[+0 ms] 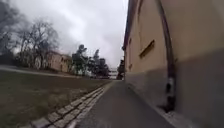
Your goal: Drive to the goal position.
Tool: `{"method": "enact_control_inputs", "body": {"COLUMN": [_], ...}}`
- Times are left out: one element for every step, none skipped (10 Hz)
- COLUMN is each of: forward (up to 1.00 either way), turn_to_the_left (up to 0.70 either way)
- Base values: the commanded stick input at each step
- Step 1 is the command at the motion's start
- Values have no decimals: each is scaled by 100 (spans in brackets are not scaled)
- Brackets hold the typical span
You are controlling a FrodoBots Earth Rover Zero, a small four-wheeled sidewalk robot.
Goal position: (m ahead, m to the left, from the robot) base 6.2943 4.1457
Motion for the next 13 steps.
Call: {"method": "enact_control_inputs", "body": {"forward": [70, 70, 70, 70, 70, 70, 70, 70, 70, 70, 70, 70, 70], "turn_to_the_left": [0, 0, 0, 0, 0, 0, 0, 0, 0, 0, 0, 0, 0]}}
